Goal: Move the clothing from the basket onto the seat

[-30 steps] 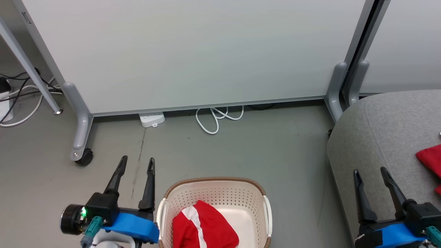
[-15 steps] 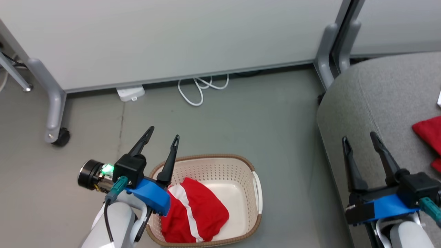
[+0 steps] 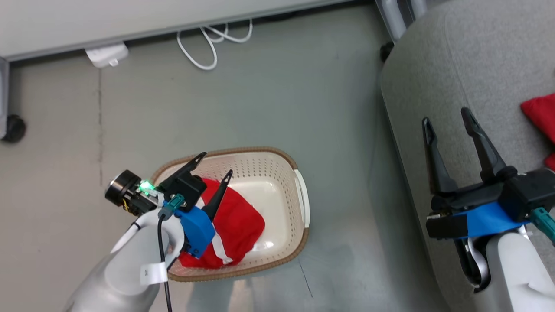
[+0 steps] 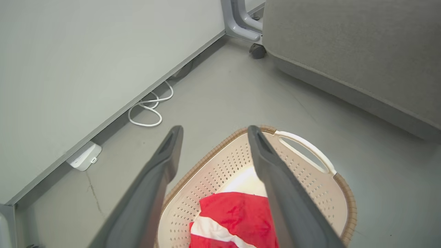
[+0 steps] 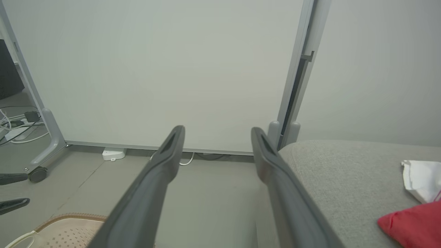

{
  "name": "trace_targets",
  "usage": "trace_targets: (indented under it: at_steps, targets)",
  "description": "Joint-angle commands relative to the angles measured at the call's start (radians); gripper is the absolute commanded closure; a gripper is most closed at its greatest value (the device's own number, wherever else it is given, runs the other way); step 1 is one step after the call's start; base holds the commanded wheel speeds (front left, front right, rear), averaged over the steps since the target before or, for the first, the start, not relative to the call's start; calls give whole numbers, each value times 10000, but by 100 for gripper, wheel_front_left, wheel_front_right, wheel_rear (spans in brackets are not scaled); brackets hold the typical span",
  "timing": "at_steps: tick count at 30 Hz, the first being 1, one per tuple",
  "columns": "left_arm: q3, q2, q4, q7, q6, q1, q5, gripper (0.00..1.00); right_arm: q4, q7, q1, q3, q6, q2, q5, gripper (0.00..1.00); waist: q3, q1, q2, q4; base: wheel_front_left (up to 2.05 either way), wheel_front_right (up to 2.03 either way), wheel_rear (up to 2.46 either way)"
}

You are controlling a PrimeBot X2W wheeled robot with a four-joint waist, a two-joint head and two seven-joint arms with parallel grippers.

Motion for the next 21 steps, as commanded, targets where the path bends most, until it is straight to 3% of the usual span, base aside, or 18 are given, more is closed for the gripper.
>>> trace_targets:
  at_steps: [1, 21]
  targets:
    - [-283, 118, 227, -30, -11, -423, -104, 0, -90, -31, -299, 67, 1, -51, -79, 0, 717, -2, 0, -326, 0, 0, 0]
    - [-4724, 639, 3158, 373, -12, -3149, -1840, 0, -886, -31, -1992, 470, 1, -30, -163, 0, 3877, -2, 0, -1087, 0, 0, 0]
